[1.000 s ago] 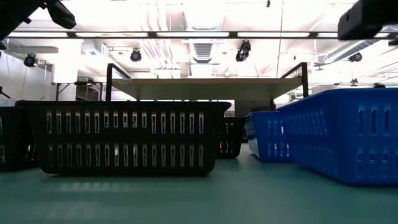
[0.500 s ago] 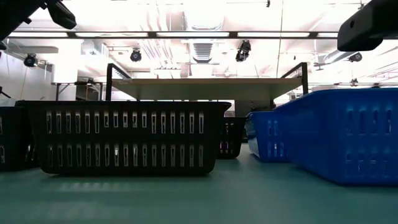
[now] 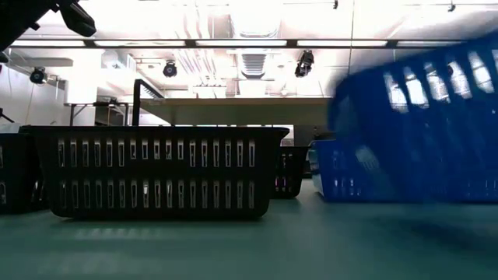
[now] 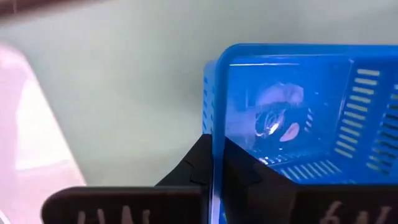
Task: Stack baskets on shelf by color
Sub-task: Put the bottom blue bin on the shelf
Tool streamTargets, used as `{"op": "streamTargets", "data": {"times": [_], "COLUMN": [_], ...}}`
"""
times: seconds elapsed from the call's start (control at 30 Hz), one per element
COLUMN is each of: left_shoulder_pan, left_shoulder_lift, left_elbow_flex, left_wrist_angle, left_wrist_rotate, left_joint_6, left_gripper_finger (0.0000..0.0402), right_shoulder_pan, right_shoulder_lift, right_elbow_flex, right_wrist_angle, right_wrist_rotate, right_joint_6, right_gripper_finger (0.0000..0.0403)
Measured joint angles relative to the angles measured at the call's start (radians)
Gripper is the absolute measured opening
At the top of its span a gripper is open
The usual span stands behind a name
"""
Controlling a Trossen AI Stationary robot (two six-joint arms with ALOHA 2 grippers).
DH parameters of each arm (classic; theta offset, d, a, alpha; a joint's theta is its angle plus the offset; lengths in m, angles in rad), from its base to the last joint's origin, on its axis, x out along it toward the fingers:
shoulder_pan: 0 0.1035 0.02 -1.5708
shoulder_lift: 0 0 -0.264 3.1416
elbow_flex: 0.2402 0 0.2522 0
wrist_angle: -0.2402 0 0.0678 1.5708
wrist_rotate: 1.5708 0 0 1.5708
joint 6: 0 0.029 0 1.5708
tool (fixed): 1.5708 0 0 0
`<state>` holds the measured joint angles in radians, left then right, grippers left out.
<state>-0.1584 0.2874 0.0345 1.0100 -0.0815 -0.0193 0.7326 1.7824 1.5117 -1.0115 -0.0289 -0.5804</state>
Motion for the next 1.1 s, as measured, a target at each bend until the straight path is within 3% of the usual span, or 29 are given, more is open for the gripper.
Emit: {"op": "streamTargets", "data": {"times": [0.17,0.37,0.5,0.83,1.1], "left_shoulder_pan": [0.000,0.000,0.000,0.000,0.000], "left_shoulder_lift": [0.001,0.017,0.029,0.033,0.033], "left_elbow_flex": [0.000,0.000,0.000,0.000,0.000], "left_wrist_angle": [-0.001,-0.003,-0.003,0.000,-0.001], "left_wrist_rotate": [0.000,-0.001,-0.001,-0.001,-0.001], "left_joint_6": [0.000,0.000,0.000,0.000,0.000], "left_gripper_finger": [0.0000,0.0000,0.0000,0.0000,0.0000], "right_shoulder_pan": [0.000,-0.035,-0.115,-0.409,-0.641], "right_shoulder_lift": [0.000,0.003,0.005,0.005,0.005], "right_elbow_flex": [0.110,0.265,0.368,0.554,0.554], "right_wrist_angle": [-0.001,-0.005,-0.039,-0.369,-0.557], "right_wrist_rotate": [0.087,0.375,0.427,0.413,0.313], "right_joint_6": [0.107,0.430,0.572,0.898,0.848], "right_gripper_finger": [0.0009,0.0008,0.0008,0.0008,0.0008]}}
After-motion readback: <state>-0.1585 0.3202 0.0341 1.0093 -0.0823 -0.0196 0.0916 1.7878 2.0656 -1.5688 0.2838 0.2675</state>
